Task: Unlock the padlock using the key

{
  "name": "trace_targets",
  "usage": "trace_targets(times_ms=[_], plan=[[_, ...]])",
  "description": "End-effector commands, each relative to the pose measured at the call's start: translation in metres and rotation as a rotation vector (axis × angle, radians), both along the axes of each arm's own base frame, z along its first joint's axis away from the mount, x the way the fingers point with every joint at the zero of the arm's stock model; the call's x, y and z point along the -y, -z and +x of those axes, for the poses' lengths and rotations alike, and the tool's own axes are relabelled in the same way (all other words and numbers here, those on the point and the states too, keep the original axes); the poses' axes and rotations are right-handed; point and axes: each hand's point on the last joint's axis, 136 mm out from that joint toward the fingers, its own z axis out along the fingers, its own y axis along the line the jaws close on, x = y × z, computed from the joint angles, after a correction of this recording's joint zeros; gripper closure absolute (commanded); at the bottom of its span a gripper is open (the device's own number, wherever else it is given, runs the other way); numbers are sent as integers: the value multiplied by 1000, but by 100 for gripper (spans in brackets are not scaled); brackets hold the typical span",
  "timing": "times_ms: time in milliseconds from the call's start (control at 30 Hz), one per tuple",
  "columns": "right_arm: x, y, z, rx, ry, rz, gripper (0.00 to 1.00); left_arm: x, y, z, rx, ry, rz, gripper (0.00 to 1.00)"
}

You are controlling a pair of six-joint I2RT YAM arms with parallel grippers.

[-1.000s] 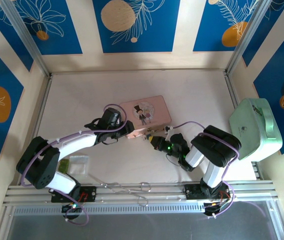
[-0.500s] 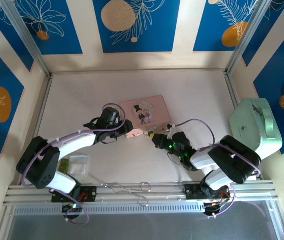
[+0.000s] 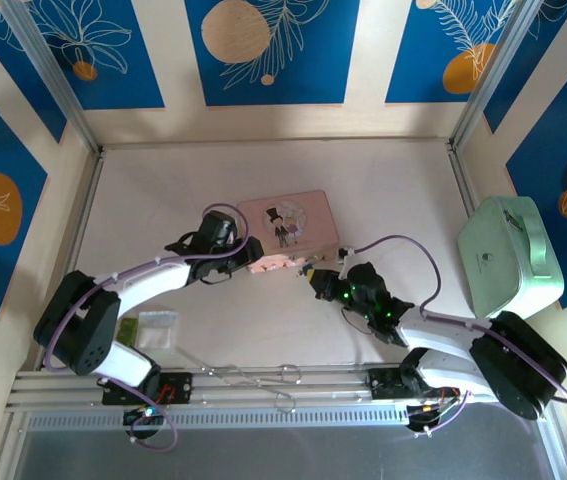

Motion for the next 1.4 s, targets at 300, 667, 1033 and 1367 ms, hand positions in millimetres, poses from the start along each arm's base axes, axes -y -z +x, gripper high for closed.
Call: trace_targets(times_ms=[300,667,1033,1367], plan=[[-2,-11,-26,-171,-123,-129,100,-10,0,21,7,-1,57,44],[-6,-35,-40,-280,-216,-171,100,-8,-43,24,96,21,28,39],[-14,-54,-60,-415,-376,-160,100,-27,-50,-15,112,28,6,39],[-33,-33,-72,-575,-502,-152,100,-22,-47,-34,109,61,-51,41]])
